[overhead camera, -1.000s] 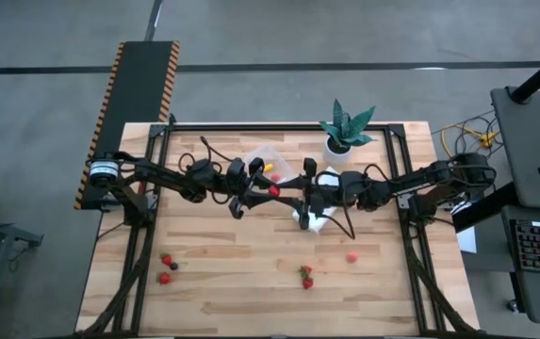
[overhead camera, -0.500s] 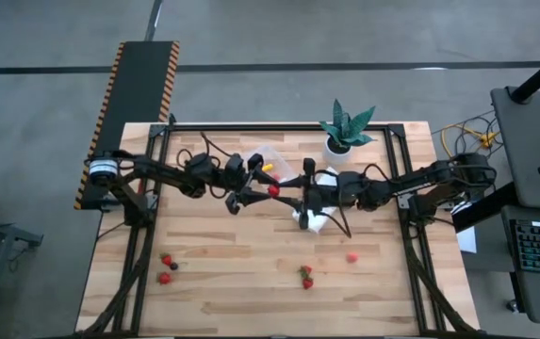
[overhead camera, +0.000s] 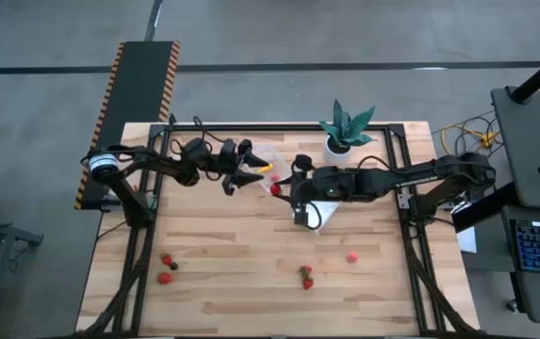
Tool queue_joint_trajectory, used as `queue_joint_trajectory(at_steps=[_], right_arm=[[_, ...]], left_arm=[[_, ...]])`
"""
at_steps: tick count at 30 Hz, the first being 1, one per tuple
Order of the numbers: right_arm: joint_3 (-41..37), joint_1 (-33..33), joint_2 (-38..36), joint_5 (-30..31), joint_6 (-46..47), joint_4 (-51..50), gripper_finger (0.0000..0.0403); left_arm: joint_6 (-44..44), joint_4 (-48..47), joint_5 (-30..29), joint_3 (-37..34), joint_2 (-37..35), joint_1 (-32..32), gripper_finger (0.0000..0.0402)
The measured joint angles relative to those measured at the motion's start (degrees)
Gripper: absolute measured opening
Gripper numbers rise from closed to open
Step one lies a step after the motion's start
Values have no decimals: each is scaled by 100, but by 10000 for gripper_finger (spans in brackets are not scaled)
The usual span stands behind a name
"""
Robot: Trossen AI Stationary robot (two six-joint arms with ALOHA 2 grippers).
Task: Pick and placing Produce into tupperware
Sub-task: Put the strawberry into the transparent bin
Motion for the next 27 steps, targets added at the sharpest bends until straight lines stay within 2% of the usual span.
queue_joint_trajectory(at_steps=[5, 9, 13, 17, 20, 22, 27], right_arm=[[582, -147, 0, -18, 1049, -1364, 130], [923, -398, 0, -117, 1830, -2161, 130], [1141, -708, 89, -351, 2317, -2501, 130], [1327, -983, 394, -433, 2419, -2638, 130], [1538, -1168, 757, -521, 2408, -2757, 130], [1746, -1277, 1067, -685, 2337, -2783, 130], [2265, -1499, 1762, -918, 2172, -2936, 130]], left_arm=[[52, -529, -176, -52, -2, 477, 226], [61, -1072, -769, -47, -23, 724, 226], [536, -2341, -1644, 69, -266, 760, 226], [1302, -4222, -2631, 276, -887, 756, 226], [1654, -5069, -3164, 265, -1464, 729, 226], [1770, -5369, -3312, 117, -1926, 719, 226], [1851, -5432, -3335, -369, -3013, 629, 226]])
